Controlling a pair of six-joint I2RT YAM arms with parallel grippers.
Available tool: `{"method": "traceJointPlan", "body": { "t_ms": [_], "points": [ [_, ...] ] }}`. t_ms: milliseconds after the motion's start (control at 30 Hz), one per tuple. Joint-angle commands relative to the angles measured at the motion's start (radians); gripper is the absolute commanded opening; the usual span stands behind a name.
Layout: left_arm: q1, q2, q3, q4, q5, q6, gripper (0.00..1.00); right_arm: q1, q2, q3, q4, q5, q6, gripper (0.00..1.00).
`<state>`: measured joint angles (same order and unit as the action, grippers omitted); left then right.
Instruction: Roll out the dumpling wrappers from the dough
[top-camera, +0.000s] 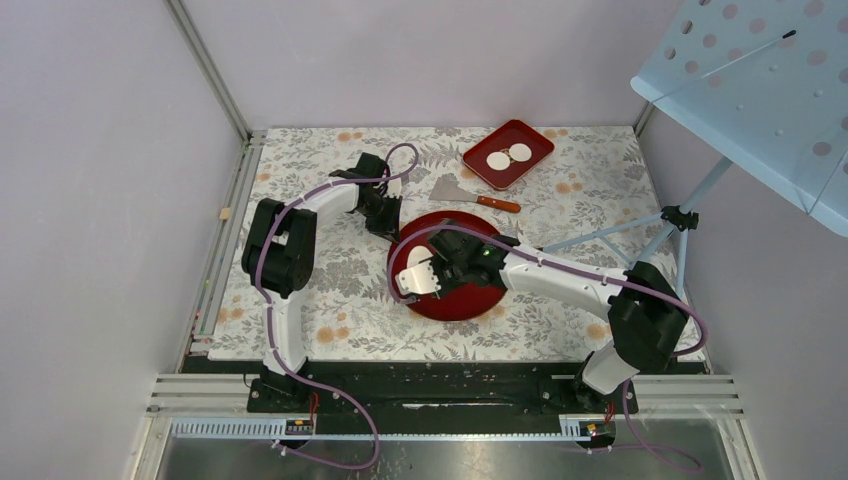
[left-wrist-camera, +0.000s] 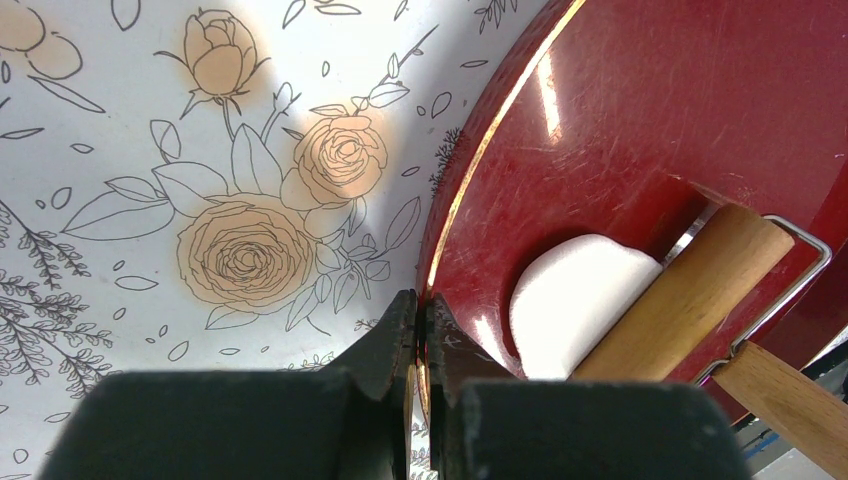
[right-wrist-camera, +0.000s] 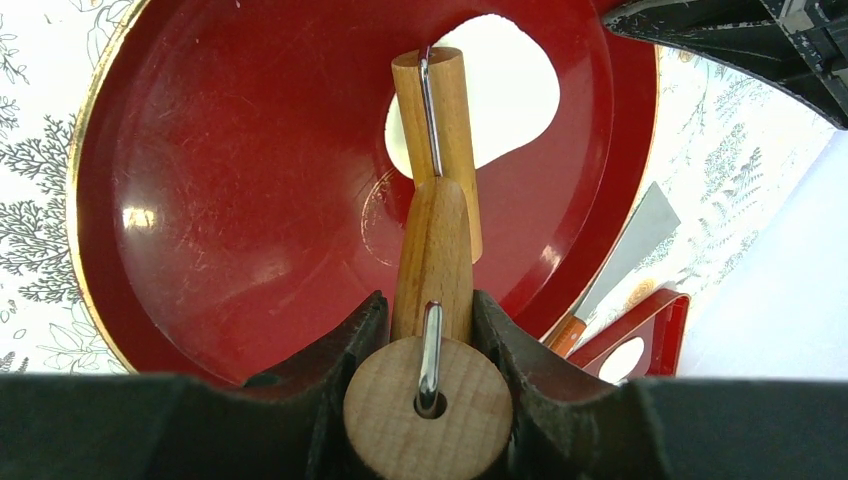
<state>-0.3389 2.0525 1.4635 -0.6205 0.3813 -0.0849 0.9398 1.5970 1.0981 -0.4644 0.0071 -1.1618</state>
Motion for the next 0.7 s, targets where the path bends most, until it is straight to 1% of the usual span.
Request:
{"method": "traceJointPlan", "body": {
  "t_ms": [0,667],
  "points": [
    [-0.002,0.009,-0.024,0.074,-0.082,-0.017,0.0,0.016,0.099,-0.114,-0.467,-0.136,0.065,0.0],
    [-0.002,0.008,-0.026,0.075,-0.086,-0.019,0.0,0.014,0.099,-0.133,-0.533,-0.184,0.077,0.0]
  ]
}}
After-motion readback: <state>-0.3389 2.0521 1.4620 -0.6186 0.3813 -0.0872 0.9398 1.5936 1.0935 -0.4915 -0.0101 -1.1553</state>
